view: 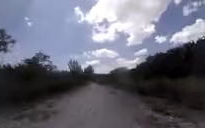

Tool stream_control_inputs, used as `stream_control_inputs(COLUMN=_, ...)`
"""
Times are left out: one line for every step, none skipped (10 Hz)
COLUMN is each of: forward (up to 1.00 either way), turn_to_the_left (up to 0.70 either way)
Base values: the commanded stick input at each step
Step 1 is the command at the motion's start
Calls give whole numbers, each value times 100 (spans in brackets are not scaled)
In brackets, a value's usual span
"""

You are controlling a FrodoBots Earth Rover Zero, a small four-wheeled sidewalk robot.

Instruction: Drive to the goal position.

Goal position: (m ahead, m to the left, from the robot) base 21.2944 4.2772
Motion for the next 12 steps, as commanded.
stream_control_inputs(forward=85, turn_to_the_left=0)
stream_control_inputs(forward=85, turn_to_the_left=0)
stream_control_inputs(forward=85, turn_to_the_left=0)
stream_control_inputs(forward=85, turn_to_the_left=0)
stream_control_inputs(forward=85, turn_to_the_left=0)
stream_control_inputs(forward=85, turn_to_the_left=0)
stream_control_inputs(forward=85, turn_to_the_left=0)
stream_control_inputs(forward=85, turn_to_the_left=0)
stream_control_inputs(forward=85, turn_to_the_left=0)
stream_control_inputs(forward=85, turn_to_the_left=0)
stream_control_inputs(forward=85, turn_to_the_left=0)
stream_control_inputs(forward=85, turn_to_the_left=0)
